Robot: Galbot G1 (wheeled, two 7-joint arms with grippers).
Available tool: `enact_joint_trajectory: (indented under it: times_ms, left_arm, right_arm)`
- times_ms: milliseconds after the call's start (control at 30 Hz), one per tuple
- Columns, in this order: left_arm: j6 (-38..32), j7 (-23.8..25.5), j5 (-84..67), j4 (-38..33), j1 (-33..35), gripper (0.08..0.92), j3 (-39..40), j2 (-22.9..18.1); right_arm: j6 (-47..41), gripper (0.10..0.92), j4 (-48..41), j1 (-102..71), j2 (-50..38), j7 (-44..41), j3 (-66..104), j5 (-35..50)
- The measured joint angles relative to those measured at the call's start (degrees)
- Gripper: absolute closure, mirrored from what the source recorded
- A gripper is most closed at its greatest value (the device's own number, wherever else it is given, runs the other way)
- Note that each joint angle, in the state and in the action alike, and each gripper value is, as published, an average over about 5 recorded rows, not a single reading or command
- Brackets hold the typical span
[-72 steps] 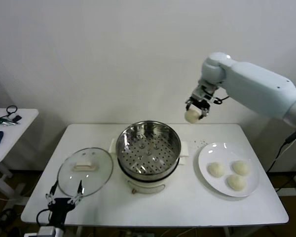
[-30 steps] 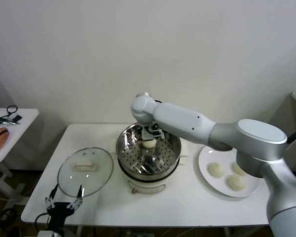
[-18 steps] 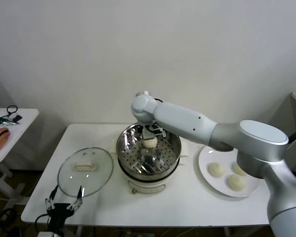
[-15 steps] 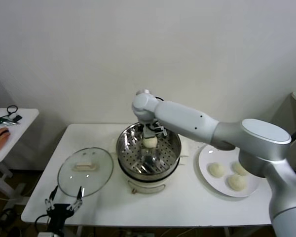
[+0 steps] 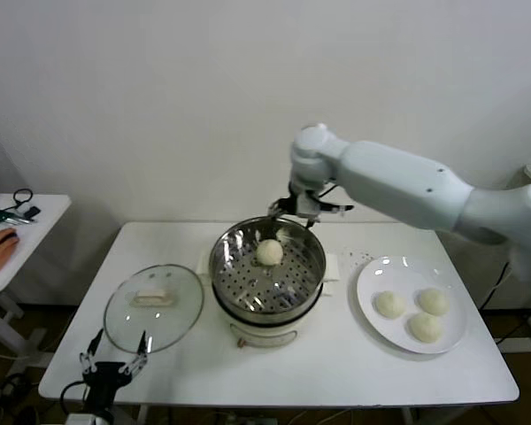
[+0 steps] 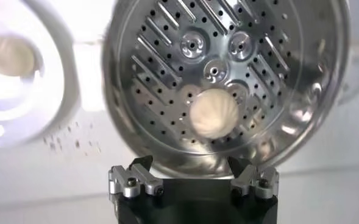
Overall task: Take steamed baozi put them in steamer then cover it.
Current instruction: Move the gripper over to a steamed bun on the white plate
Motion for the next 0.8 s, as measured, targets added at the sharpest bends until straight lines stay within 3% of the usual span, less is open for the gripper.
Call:
enact_joint_trajectory:
  times_ms: [400,800]
  left_arm:
    - [0.09,-0.08,0.26,-0.98,0.80,0.177,-0.16,-0.25]
    - [0.19,-0.32,0.51,-1.64,1.65,0.177,-0.23,-0.85]
  right_arm:
    - [-22.86,0.203,2.40,-4.17,-16.15,-0.55,-2.17,16.92]
    - [-33.35,0.203,-0.73,-16.82,-20.14,-1.83,3.27,19.64]
